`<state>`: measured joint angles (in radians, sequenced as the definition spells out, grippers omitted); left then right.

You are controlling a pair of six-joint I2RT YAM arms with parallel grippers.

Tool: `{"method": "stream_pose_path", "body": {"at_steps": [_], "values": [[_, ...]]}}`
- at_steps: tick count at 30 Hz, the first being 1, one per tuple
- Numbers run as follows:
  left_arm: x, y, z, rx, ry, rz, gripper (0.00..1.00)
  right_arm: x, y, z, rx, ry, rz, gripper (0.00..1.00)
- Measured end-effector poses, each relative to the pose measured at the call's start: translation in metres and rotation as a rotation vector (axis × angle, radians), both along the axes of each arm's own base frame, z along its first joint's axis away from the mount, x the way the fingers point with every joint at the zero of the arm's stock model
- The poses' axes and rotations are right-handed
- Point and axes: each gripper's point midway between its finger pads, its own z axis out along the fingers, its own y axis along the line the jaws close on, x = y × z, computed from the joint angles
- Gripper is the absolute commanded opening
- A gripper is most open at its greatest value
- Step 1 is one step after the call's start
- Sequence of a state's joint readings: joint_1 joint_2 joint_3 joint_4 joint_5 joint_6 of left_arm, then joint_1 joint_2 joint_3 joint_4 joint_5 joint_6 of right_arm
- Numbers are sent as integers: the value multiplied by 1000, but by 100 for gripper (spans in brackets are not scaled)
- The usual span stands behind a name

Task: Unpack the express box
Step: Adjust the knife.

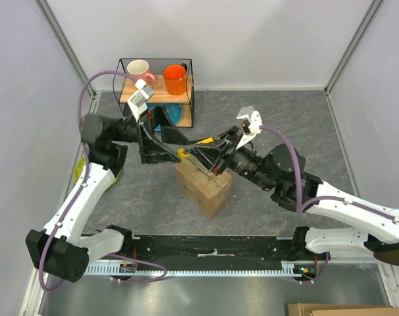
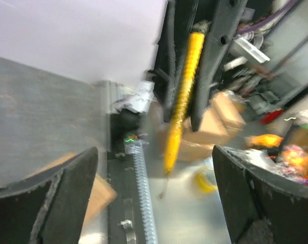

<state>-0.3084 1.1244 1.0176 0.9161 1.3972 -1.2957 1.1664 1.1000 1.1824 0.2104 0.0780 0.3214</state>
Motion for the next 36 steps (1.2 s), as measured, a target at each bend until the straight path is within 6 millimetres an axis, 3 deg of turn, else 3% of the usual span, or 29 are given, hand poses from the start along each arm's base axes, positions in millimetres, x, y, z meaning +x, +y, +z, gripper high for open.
{"method": "stream_pose_path", "body": {"at_steps": [4,6,8,11,15,18,20,29,36], "values": [[40,-7,10,45,-170,139,99,13,-30,-8,-8,62,-131,0],[56,-6,5,87,-291,213,99,20,-50,-20,-15,124,-210,0],[66,-4,-10,146,-389,249,99,26,-71,-38,-28,195,-290,0],[73,-2,-53,267,-469,235,99,30,-103,-77,-56,339,-395,0],[48,-9,-124,419,-552,86,99,26,-130,-114,-84,476,-467,0],[12,-16,-162,480,-619,-72,99,20,-143,-136,-105,569,-496,0],[-5,-17,-175,500,-651,-151,100,17,-147,-150,-117,625,-510,0],[-12,-18,-193,578,-833,-252,100,11,-152,-225,-215,784,-579,0],[1,-34,-193,637,-940,-280,100,15,-149,-238,-194,823,-612,0]]}}
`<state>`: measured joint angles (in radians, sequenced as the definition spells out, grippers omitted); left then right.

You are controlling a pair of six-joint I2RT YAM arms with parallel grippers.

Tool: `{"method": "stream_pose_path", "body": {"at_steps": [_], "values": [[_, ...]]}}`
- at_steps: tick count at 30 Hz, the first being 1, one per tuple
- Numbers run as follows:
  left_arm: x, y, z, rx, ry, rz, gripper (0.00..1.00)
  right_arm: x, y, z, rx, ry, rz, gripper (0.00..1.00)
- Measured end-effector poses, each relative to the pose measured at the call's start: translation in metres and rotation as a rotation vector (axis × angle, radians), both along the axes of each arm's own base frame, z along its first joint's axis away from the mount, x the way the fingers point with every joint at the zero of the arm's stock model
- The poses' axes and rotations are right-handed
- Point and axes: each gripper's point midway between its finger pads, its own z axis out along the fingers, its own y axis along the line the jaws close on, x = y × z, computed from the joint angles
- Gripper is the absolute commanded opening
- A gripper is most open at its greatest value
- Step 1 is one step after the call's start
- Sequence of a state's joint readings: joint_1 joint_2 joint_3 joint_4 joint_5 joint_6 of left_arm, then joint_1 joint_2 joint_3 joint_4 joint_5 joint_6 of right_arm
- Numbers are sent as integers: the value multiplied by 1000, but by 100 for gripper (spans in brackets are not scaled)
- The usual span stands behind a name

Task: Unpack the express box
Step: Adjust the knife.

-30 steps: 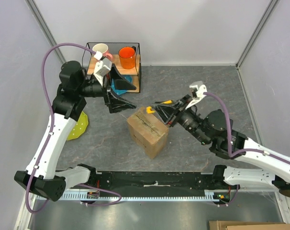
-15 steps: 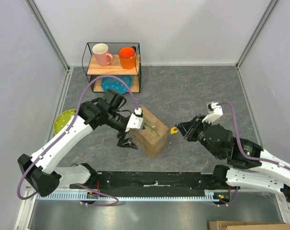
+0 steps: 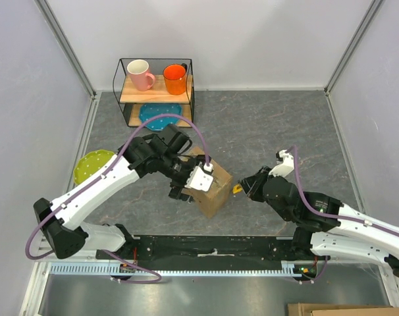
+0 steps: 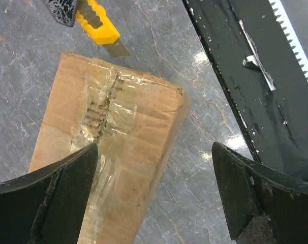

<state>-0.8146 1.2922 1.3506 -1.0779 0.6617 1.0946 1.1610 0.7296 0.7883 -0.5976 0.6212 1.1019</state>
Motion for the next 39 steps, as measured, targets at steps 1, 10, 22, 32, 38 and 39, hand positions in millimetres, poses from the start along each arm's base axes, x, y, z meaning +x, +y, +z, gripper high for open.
{"method": "stream_pose_path", "body": {"at_steps": [1,10,22,32,38,39], "values": [[1,-2,-2,11,-7,-2,100,1,0,-1,2,-3,-8,0],[14,-13,-8,29,-42,47,100,21,1,4,30,-48,-69,0],[47,-16,-16,-5,-89,362,99,55,16,4,63,-55,-85,0],[63,3,-20,6,-158,507,99,88,33,2,78,-68,-31,0],[68,5,-19,11,-178,533,100,89,21,13,74,-98,-29,0],[69,6,-18,14,-180,536,99,88,18,19,88,-112,-33,0]]}}
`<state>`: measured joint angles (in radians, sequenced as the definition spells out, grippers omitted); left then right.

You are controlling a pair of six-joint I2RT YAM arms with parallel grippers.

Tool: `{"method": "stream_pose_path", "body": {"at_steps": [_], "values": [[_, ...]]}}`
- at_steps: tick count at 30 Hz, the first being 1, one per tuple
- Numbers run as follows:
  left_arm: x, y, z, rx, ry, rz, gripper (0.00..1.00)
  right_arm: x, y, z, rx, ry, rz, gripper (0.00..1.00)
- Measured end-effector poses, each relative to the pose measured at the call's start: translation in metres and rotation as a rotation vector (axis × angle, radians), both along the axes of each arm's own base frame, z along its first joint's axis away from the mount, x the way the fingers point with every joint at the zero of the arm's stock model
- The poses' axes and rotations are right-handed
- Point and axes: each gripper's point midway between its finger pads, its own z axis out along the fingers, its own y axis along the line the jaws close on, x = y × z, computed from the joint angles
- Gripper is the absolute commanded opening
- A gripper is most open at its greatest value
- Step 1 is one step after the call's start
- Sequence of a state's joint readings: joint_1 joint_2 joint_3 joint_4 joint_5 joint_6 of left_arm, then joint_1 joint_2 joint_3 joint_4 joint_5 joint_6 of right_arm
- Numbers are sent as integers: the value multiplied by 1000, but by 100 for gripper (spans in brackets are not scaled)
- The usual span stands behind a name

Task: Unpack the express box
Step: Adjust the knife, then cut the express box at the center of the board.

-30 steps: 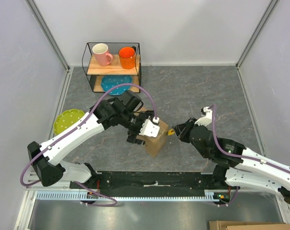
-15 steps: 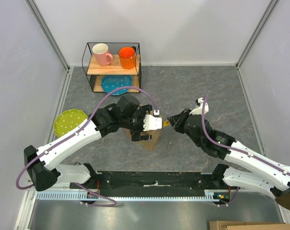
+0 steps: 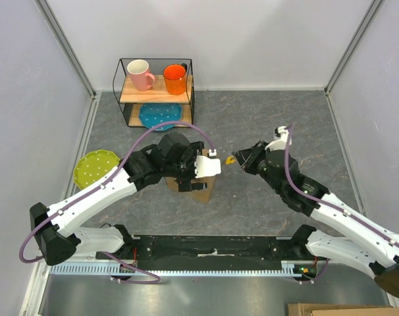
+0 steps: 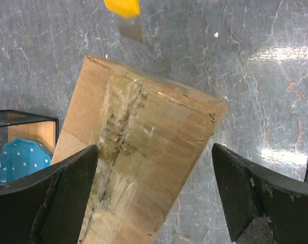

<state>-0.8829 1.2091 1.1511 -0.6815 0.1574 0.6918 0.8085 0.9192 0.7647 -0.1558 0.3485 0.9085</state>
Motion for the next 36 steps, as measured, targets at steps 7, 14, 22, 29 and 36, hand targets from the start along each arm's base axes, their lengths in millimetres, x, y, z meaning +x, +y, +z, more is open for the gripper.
{"method": "stream_pose_path", "body": {"at_steps": [7,14,22,29,36], "values": [[4,-1,8,34,18,10,100,-5,-13,29,86,-63,-32,0],[6,-5,7,51,38,7,99,2,-8,14,92,-35,-50,0],[6,-8,14,44,55,10,99,10,-8,18,137,-52,-75,0],[6,-12,36,5,38,6,99,17,-5,25,177,-68,-89,0],[11,-18,49,-14,10,-5,99,23,-1,21,186,-56,-90,0]]}}
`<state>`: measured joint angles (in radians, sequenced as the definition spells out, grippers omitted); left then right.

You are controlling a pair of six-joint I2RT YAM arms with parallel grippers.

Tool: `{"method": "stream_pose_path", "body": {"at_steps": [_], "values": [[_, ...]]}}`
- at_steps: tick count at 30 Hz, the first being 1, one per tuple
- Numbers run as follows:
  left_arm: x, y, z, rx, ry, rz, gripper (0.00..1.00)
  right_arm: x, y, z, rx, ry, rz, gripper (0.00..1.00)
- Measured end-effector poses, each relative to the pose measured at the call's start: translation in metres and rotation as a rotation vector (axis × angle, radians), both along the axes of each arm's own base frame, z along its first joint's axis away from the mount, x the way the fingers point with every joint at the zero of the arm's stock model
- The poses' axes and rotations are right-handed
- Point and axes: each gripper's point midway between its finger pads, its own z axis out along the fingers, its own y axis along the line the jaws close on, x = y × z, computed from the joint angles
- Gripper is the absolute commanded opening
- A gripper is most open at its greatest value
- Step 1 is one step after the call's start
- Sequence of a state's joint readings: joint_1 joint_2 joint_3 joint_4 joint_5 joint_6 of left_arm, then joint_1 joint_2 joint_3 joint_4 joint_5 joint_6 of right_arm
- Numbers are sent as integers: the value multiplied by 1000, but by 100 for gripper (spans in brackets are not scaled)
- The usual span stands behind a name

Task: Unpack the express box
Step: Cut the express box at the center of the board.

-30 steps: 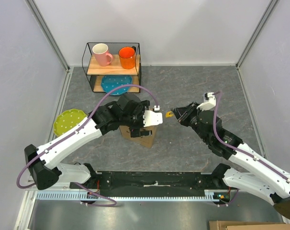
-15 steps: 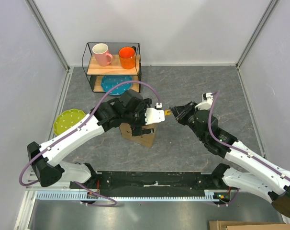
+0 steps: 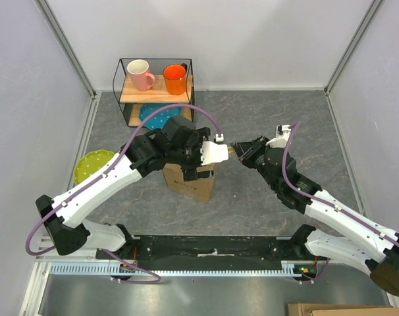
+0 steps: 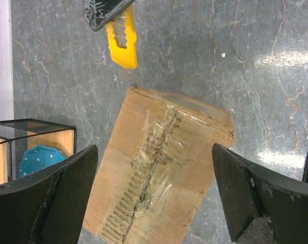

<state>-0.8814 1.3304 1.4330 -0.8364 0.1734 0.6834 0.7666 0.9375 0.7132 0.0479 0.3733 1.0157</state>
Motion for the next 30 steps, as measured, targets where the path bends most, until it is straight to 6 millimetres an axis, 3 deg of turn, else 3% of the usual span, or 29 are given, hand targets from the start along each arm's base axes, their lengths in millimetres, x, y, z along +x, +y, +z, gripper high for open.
{"method": "stream_pose_path", "body": {"at_steps": [18,30], "values": [[-14,0,-13,31,54,-74,99,-1,4,-2,48,14,20,0],[-18,3,-32,61,84,-75,99,-3,3,-2,67,18,23,0]]}}
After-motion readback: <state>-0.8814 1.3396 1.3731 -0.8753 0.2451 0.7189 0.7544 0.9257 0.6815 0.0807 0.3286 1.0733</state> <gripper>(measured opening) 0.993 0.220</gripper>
